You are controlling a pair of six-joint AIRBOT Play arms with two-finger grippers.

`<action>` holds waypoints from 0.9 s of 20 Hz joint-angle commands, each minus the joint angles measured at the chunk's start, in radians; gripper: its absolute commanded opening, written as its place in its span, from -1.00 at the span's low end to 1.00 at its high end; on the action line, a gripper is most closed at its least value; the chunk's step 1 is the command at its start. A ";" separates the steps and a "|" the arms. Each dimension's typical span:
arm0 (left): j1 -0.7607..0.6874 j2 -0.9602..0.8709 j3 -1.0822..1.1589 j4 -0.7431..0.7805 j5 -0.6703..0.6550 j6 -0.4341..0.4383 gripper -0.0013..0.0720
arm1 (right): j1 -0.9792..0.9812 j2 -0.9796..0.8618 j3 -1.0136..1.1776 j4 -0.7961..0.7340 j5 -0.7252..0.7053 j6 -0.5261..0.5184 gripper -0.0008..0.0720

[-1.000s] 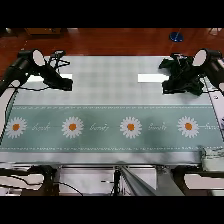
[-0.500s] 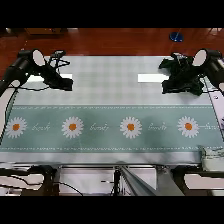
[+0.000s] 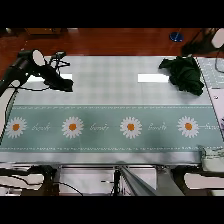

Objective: Fold the shirts.

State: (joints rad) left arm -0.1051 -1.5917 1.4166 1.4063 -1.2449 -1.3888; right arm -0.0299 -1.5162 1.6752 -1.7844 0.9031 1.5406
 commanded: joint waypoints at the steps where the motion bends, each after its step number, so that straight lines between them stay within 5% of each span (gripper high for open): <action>1: 0.020 0.002 0.002 0.007 -0.015 0.023 0.33 | -0.098 -0.003 0.109 -0.152 -0.230 0.154 0.13; 2: 0.024 0.002 0.002 0.007 -0.026 0.023 0.36 | -0.143 -0.011 0.109 -0.148 -0.217 0.188 0.23; 3: 0.025 0.003 0.002 0.007 -0.045 0.023 0.79 | -0.198 -0.029 0.109 -0.118 -0.186 0.221 0.47; 4: 0.025 0.003 0.002 0.007 -0.059 0.023 1.00 | -0.250 -0.054 0.109 -0.045 -0.148 0.224 0.64; 10: 0.024 0.003 0.002 0.006 -0.103 0.023 1.00 | -0.447 -0.257 0.109 0.516 0.132 0.008 0.66; 18: 0.024 0.003 0.002 -0.001 -0.103 0.023 1.00 | -0.350 -0.431 0.109 0.530 0.278 -0.060 0.66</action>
State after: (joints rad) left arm -0.0814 -1.5894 1.4178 1.4067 -1.3434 -1.3663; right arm -0.4160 -1.8946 1.7840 -1.2858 1.1362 1.5059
